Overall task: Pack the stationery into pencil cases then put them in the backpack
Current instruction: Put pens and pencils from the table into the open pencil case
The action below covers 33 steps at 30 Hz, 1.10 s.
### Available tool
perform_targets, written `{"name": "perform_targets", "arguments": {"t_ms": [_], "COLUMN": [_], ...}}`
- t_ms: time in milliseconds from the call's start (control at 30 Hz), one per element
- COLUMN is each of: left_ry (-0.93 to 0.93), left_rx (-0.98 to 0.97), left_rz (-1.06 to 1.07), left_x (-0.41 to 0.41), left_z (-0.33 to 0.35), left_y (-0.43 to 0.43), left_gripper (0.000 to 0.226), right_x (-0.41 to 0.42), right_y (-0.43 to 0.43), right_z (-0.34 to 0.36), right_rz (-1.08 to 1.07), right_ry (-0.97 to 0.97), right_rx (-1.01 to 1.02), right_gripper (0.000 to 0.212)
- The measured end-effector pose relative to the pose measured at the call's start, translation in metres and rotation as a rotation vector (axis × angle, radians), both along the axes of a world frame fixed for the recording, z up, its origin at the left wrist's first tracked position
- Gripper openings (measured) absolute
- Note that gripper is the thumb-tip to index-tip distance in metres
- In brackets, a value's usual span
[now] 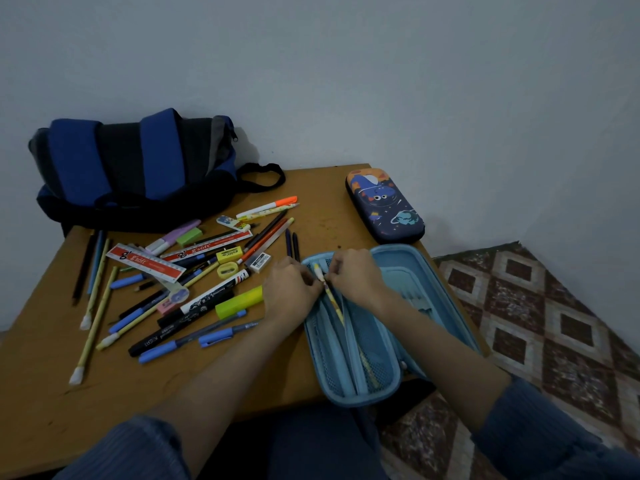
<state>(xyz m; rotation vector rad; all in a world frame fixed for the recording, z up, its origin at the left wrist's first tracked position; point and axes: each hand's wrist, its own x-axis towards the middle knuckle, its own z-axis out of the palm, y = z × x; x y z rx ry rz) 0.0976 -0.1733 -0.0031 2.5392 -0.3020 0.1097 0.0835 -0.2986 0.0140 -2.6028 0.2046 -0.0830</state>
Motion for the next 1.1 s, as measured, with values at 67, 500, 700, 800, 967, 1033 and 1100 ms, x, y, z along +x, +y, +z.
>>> {"name": "perform_targets", "arguments": {"t_ms": [67,500,700,800,967,1033,1100], "left_ry": [-0.02,0.017,-0.12,-0.185,-0.229,-0.195,-0.16], "left_rx": [-0.039,0.005,0.261,0.322,0.238,0.253,0.272], "left_rz": [-0.015,-0.042,-0.17,-0.264,-0.46,-0.497,-0.508], "left_x": [0.0,-0.001,-0.019,-0.026,-0.038,-0.042,-0.043], "left_z": [0.0,0.01,0.004,0.004,0.003,0.002,-0.001], "left_y": [0.004,0.009,0.02,0.023,0.023,0.021,0.02], "left_gripper": [0.014,0.013,0.031,0.032,0.043,0.046,0.04], "right_x": [-0.001,-0.003,-0.016,-0.021,-0.023,-0.024,-0.025], "right_y": [0.003,0.0,-0.01,-0.011,-0.006,-0.01,-0.018], "right_z": [0.001,0.006,0.004,0.003,0.008,0.009,0.009], "right_rz": [0.029,0.036,0.054,0.039,0.027,0.004,-0.034], "right_ry": [-0.034,-0.033,0.045,0.052,0.042,0.017,-0.03], "right_rx": [-0.104,-0.226,-0.19,-0.098,0.029,0.084,0.081], "right_gripper": [0.015,0.016,0.018,0.025,0.019,0.029,0.034]}}
